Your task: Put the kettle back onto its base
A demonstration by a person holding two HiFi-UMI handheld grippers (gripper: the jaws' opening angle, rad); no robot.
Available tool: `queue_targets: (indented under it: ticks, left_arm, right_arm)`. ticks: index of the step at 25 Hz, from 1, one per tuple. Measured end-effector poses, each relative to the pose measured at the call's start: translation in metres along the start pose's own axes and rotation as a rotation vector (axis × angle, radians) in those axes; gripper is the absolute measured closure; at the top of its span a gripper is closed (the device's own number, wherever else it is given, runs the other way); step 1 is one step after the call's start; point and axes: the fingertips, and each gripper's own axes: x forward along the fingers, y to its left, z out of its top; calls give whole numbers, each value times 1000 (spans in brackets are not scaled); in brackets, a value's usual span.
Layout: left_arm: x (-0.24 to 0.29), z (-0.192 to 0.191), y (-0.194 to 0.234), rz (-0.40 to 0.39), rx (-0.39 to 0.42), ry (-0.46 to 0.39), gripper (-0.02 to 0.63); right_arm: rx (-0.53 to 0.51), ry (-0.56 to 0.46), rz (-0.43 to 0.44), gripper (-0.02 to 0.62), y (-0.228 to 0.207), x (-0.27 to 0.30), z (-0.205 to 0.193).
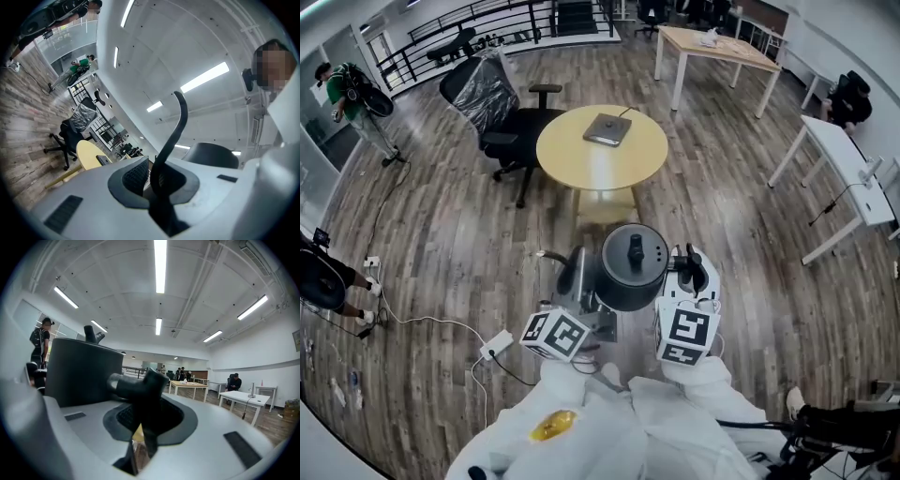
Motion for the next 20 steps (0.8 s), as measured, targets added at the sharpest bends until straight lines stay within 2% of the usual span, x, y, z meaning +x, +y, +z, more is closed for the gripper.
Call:
queue_targets:
  ticks: [11,20]
  left_arm:
    - [46,3,26,8,-5,17,563]
    - [96,1,47,11,-9,-5,563]
  right_arm:
    - [7,12,-3,523,1,55,2]
    - [-2,-9,15,523,-7,112,4]
